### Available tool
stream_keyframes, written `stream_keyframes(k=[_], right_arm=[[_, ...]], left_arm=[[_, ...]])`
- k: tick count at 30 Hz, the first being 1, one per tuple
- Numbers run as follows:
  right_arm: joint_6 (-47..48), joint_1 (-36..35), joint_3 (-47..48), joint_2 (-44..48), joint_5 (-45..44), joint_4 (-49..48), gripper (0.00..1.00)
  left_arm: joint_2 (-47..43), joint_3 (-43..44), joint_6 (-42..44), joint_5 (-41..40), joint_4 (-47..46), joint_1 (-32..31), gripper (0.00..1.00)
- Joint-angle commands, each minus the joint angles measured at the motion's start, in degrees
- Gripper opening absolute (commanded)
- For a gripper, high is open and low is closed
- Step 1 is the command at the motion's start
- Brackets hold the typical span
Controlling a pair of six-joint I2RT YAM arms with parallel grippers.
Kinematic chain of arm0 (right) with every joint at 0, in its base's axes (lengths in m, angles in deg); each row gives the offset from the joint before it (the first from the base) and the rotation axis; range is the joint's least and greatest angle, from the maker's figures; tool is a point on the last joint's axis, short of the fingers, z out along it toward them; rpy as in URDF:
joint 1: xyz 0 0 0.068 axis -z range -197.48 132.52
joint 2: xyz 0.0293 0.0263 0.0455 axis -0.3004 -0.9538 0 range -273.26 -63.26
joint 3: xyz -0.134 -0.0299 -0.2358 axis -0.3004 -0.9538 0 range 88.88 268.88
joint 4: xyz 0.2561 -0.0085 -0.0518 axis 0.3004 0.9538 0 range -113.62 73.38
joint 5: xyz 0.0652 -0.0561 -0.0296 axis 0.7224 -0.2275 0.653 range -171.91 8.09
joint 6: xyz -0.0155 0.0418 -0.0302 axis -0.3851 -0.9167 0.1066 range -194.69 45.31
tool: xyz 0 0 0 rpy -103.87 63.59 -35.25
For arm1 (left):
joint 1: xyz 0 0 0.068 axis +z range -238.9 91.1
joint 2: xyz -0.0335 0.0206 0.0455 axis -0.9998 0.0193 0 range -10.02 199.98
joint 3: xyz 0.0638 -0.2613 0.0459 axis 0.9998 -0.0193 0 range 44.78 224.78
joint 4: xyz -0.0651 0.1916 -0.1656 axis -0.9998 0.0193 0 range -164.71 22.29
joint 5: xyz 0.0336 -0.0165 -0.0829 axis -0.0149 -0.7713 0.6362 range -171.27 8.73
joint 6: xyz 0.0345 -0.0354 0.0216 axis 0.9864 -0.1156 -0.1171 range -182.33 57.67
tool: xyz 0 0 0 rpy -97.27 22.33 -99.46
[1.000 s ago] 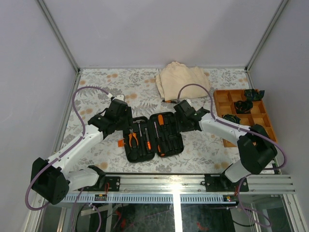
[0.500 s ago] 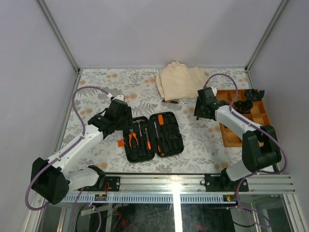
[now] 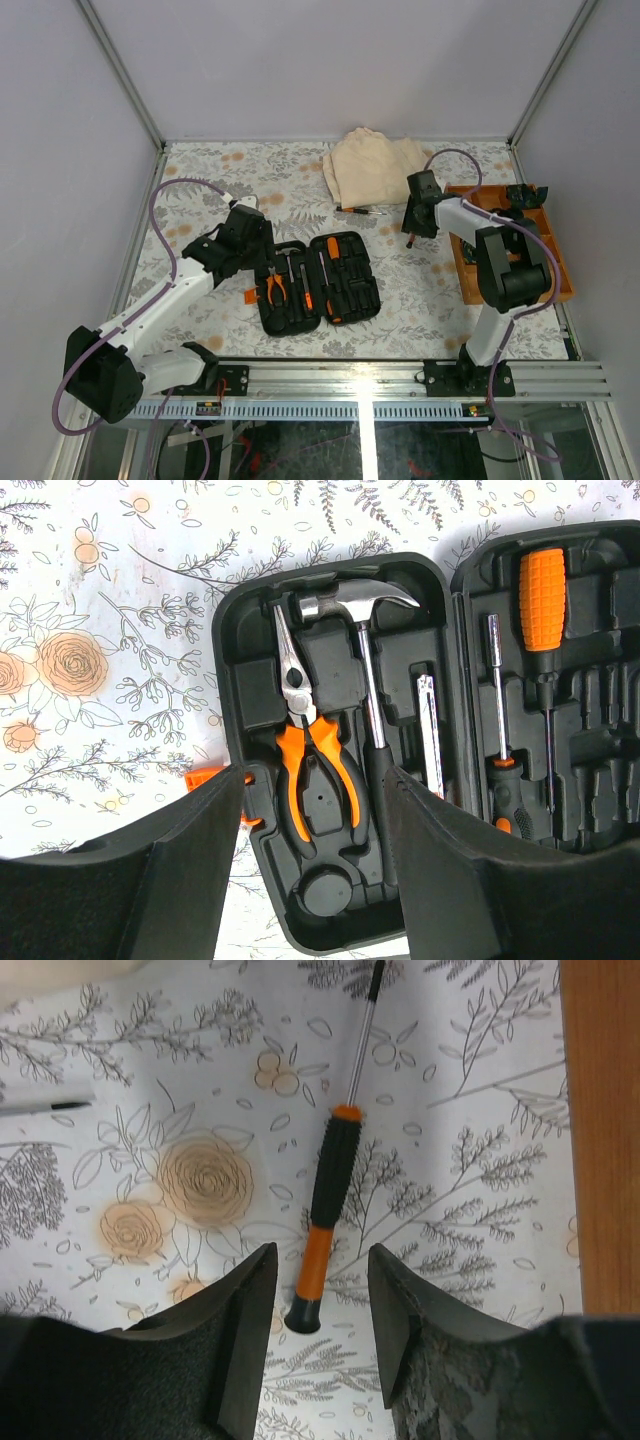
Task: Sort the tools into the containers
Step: Pick up the screwdriver from the center of the board.
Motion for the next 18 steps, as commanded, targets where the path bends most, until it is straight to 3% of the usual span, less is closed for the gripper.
stream_keyframes(k=[1, 13, 18], right_arm=[[1.2, 1.2, 4.3, -2.1, -0.6, -0.8, 0.48], [2.9, 2.2, 8.0, -7.8, 0.4, 0.4, 0.31], [3.2, 2.3, 7.2, -7.0, 1.3, 0.8, 0.19]], left_arm=[[-0.5, -0.2, -0.3, -1.0, -0.2, -0.2, 0.57], [-0.1, -0.1, -0.3, -1.0, -0.2, -0.2, 0.57], [-0.1, -0.1, -0.3, -1.0, -0.2, -0.2, 0.57]])
